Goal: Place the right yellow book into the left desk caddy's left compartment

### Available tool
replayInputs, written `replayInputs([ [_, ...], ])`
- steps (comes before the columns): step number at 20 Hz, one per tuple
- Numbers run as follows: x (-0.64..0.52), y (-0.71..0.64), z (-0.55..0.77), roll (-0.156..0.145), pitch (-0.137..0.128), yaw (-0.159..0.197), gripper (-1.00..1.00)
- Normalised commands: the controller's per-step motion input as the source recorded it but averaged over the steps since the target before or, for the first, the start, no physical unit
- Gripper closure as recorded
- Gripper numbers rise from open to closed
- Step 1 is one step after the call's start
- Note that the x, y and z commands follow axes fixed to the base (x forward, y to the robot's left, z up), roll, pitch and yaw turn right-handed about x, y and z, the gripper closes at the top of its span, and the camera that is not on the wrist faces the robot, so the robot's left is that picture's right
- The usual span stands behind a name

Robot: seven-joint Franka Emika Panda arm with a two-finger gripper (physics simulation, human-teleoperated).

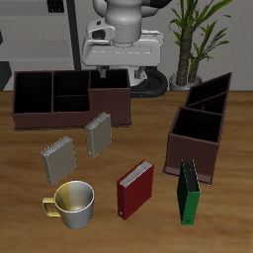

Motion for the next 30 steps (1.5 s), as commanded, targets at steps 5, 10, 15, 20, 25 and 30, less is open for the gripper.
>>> replayInputs([
  [5,-0.08,-0.32,-0.06,0.039,-0.008,0.013,-1.00],
  [10,-0.08,-0.48,-0.01,-0.051,-0.034,-0.035,-1.00],
  [15,-0.02,-0.27,-0.06,-0.024,-0.010,-0.033,-1.00],
  [20,0.01,-0.19,-0.16,-0.017,-0.001,-0.018,-1.00],
  [25,-0.02,0.17,-0.24,0.039,-0.037,-0.029,-1.00],
  [30,-0.02,-0.07,-0.19,-0.004,-0.023,-0.057,-1.00],
])
